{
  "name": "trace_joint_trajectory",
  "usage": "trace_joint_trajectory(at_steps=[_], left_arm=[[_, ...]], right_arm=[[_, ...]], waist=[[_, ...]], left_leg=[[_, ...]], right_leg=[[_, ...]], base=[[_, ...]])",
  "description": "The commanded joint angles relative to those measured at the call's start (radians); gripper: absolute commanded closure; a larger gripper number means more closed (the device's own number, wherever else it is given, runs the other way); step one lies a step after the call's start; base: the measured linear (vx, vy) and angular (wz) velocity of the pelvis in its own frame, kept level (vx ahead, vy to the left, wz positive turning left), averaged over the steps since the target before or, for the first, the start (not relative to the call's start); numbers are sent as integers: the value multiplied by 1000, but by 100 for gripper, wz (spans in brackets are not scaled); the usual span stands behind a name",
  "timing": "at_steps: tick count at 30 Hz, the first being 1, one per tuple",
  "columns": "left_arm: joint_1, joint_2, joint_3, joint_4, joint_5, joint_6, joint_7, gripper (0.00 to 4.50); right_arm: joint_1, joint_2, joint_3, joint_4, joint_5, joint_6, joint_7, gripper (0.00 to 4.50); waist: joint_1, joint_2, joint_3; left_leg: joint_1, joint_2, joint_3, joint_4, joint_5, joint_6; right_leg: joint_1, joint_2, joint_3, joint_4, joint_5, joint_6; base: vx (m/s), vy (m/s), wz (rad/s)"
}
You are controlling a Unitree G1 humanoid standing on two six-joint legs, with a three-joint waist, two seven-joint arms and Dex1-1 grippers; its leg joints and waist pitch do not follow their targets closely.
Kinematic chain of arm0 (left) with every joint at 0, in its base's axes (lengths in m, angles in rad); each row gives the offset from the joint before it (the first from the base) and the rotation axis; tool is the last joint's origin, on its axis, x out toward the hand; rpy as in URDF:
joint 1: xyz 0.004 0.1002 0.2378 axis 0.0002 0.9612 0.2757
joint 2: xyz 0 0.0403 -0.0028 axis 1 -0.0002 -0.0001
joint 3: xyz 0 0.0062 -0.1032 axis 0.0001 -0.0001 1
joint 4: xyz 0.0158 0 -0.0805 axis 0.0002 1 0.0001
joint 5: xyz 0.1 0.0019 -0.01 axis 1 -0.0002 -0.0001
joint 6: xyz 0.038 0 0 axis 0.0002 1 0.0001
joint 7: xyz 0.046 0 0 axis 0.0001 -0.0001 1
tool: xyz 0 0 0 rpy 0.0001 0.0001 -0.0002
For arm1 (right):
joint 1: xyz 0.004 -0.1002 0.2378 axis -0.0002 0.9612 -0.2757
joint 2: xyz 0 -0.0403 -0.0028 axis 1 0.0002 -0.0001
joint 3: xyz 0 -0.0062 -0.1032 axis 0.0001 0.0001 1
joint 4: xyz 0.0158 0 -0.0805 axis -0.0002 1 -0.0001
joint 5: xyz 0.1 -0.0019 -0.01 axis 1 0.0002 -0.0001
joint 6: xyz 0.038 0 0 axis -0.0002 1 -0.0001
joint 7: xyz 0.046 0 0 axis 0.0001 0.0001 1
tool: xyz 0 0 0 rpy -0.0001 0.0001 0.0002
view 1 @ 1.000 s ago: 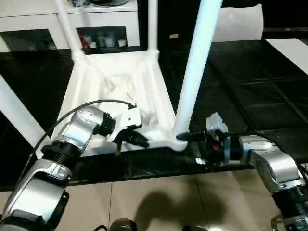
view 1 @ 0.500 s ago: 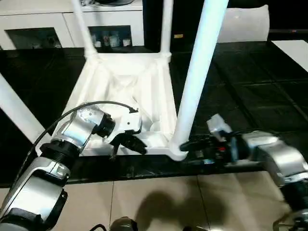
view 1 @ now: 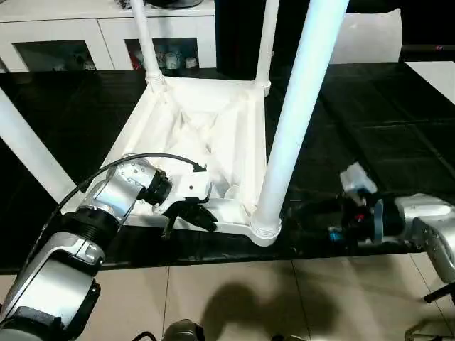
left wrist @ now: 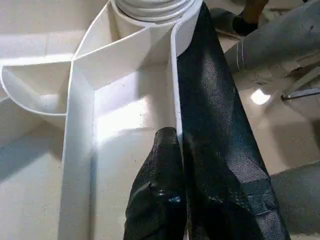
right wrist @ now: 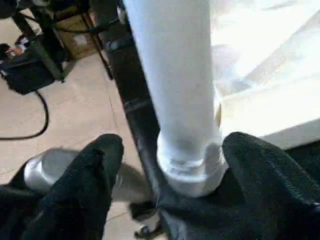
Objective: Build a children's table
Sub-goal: Rotate leg to tighten
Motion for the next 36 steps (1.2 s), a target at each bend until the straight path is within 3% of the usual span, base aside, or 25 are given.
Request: trace_joint_trajectory(at_steps=[1,6,11,12,14,16,20,27,29,31,32,33,34,36], left_arm=[[-12,-12,-27,-12,9,-39,-15,450],[-10,-16,-25,-13,8,-41,-7,450],[-1,-18,-21,-17,6,-44,2,450],[1,-18,-20,-19,6,-43,3,450],[2,-17,-19,-18,6,-45,3,450],[4,-18,-13,-15,5,-46,6,450],[7,-19,-10,-16,1,-42,12,450],[23,-38,24,-36,-32,36,46,450],[26,-47,36,-42,-34,70,80,450],[29,-66,57,-52,-36,135,144,450],[30,-82,72,-53,-40,162,186,450],[30,-102,88,-55,-44,193,235,450],[31,-133,108,-61,-39,237,322,450],[27,-167,130,-65,-37,288,404,450]], right_arm=[[-25,43,26,18,-23,-32,-32,77],[-46,76,43,63,-36,-64,-41,111],[-63,100,58,88,-34,-63,-36,159],[-63,99,60,86,-31,-57,-31,165],[-64,98,61,87,-30,-52,-24,187],[-66,97,65,94,-29,-52,-20,203],[-72,110,74,114,-32,-58,-10,239],[-46,124,76,82,-3,-18,-18,255],[-33,140,71,65,3,-8,-45,257],[-13,183,55,41,4,6,-127,257],[-9,212,51,42,-14,-1,-186,257],[-5,249,46,45,-35,-7,-257,257],[-5,320,31,58,-64,-7,-385,257],[-13,388,16,72,-85,10,-503,257]], waist=[[-8,-14,-84],[-3,-7,-86],[-6,-12,-84],[-5,-9,-84],[-6,-14,-84],[-5,-9,-85],[-5,-14,-86],[-6,-17,-84],[-6,-12,-84],[-7,-15,-79],[-12,-9,-71],[-16,-11,-67],[-25,-19,-63],[-42,-12,-55]], left_leg=[[29,45,-9,-69,-230,43],[32,47,-9,-69,-229,38],[33,46,-7,-69,-258,32],[34,47,-8,-69,-258,29],[32,47,-8,-70,-257,27],[33,47,-9,-69,-250,28],[31,46,-7,-67,-242,33],[32,46,-5,-66,-236,37],[31,46,-5,-65,-231,39],[34,45,-6,-69,-256,31],[36,43,-8,-74,-303,16],[38,42,-10,-76,-336,6],[40,37,-14,-78,-381,-15],[52,30,-20,-75,-442,-42]], right_leg=[[49,-58,35,-53,-287,-219],[49,-57,35,-48,-255,-230],[48,-59,36,-52,-301,-221],[47,-59,37,-53,-311,-216],[49,-58,36,-52,-306,-213],[49,-59,36,-49,-300,-214],[49,-58,36,-49,-292,-217],[48,-57,37,-49,-292,-220],[47,-57,38,-48,-291,-220],[43,-57,37,-55,-339,-207],[39,-58,37,-64,-416,-187],[37,-57,36,-69,-462,-174],[38,-59,31,-76,-548,-145],[27,-61,21,-98,-679,-96]], base=[[0,0,0],[0,0,0],[0,0,0],[0,0,0],[0,0,0],[0,0,0],[0,0,0],[0,0,0],[0,0,0],[0,0,0],[0,0,0],[0,0,0],[0,0,0],[-26,-3,-3]])
